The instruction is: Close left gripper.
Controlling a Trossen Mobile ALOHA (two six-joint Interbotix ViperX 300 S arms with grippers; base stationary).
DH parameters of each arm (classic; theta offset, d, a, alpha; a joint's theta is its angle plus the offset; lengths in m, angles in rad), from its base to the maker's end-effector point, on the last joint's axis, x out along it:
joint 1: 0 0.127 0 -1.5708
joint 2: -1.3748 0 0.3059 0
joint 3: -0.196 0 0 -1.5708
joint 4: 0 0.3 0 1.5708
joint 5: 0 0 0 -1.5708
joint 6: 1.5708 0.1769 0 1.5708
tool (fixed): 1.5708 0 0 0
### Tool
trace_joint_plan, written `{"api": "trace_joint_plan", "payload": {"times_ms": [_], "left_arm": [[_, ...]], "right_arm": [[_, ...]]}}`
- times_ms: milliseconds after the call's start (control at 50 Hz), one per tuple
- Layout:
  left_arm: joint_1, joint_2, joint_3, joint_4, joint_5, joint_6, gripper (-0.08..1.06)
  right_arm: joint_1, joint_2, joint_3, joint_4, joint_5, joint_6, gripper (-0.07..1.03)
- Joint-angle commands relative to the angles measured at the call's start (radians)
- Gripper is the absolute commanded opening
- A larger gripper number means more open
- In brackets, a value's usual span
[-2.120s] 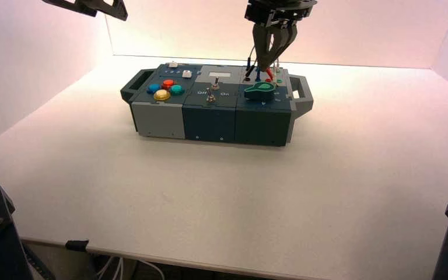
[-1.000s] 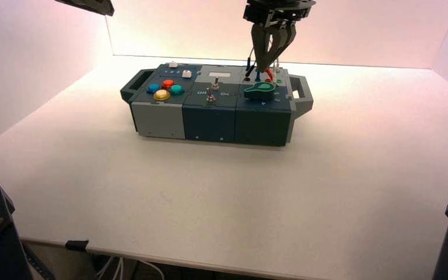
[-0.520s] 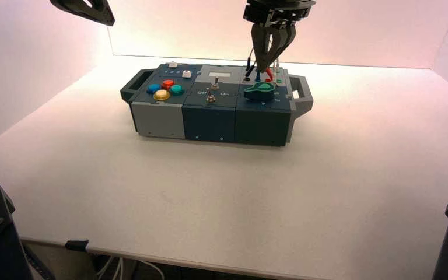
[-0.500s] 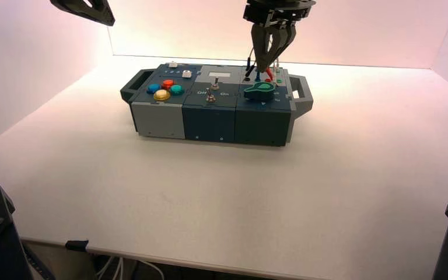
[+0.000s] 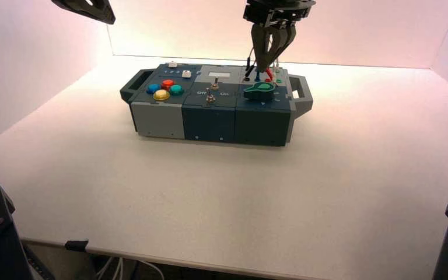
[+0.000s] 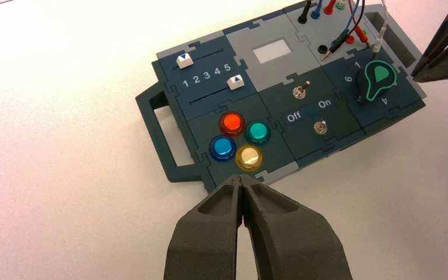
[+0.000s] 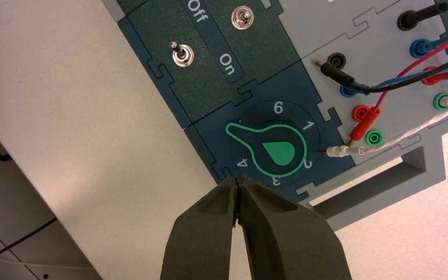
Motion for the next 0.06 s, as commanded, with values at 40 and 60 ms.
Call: {"api": "trace_joint_plan", "payload": {"times_ms": [40,60], "left_arm": [[0.003,-0.003,-0.028,0.002,-0.005,0.006,-0.03],[0.003,-0.003,-0.028,0.002,-0.005,0.005,-0.03]], "right_arm": [[0.006,-0.023,-0.017,0.005,-0.003,0.000,-0.02],[0.006,-0.021,-0.017,0.005,-0.003,0.000,-0.02]]}}
